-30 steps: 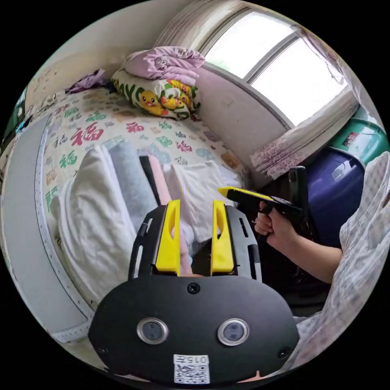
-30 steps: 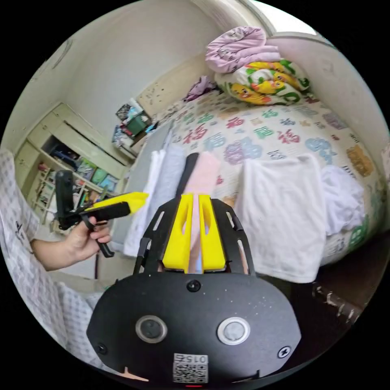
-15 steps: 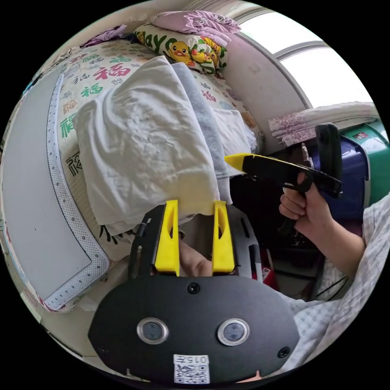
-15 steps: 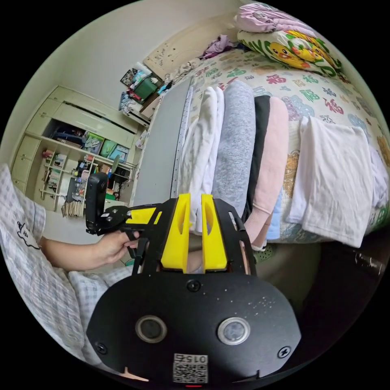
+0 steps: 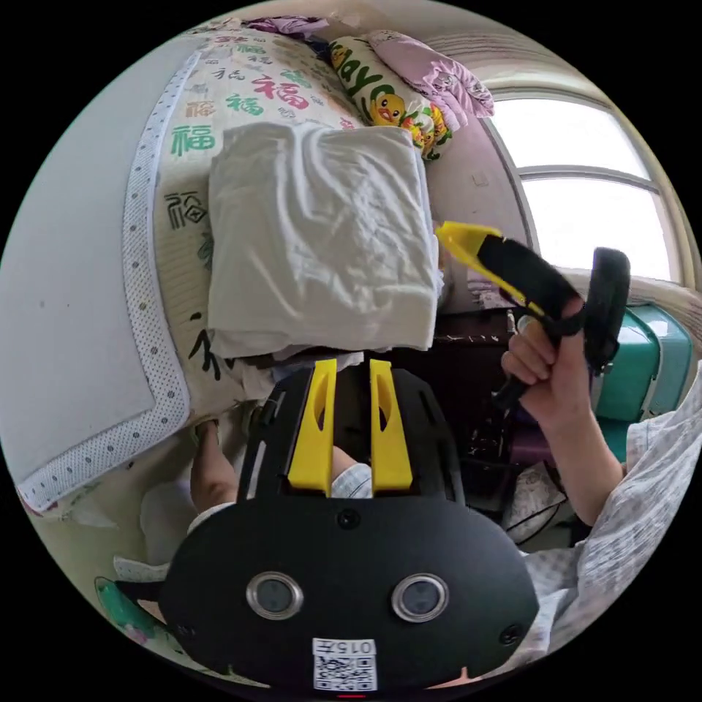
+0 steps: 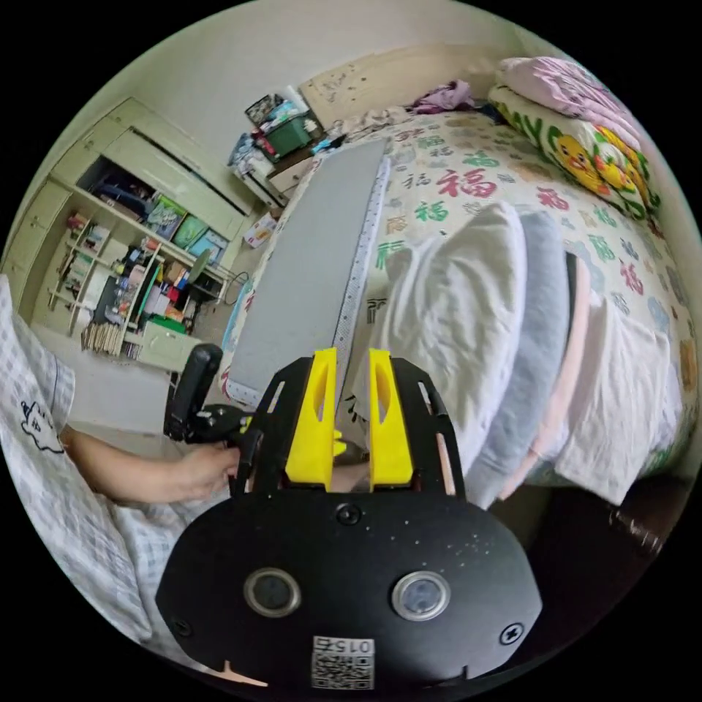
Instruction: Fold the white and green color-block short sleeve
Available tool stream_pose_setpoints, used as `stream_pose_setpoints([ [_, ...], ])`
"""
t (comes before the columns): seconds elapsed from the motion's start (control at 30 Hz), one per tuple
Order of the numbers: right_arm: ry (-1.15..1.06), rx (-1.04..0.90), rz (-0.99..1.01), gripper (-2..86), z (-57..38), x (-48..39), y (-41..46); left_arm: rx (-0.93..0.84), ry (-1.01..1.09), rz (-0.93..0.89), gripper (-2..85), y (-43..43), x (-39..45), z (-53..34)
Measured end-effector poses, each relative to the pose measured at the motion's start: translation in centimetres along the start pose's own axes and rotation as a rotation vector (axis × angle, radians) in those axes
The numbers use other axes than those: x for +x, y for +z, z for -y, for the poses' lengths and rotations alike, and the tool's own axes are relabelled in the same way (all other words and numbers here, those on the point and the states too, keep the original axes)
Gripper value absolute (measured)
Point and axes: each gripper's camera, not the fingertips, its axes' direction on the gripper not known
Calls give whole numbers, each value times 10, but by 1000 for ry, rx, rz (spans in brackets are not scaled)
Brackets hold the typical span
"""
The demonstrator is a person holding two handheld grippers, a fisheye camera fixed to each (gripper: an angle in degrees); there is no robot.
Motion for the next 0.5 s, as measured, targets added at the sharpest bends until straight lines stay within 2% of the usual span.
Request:
stream_pose_setpoints([
  [0.07, -118, -98, -34, 90, 21, -21, 45, 32, -110, -10, 80, 16, -36, -5],
  [0.23, -359, -514, -100, 115, 48, -63, 184, 86, -415, -78, 105, 62, -132, -9],
  [0.3, -499, -687, -256, 111, 47, -84, 239, 141, -516, -126, 106, 76, -161, -12],
  [0.4, -638, -807, -461, 62, 40, -97, 281, 165, -589, -137, 94, 94, -186, -13],
  [0.5, -568, -794, -368, 11, 57, -103, 277, 156, -598, -116, 78, 109, -198, -10],
])
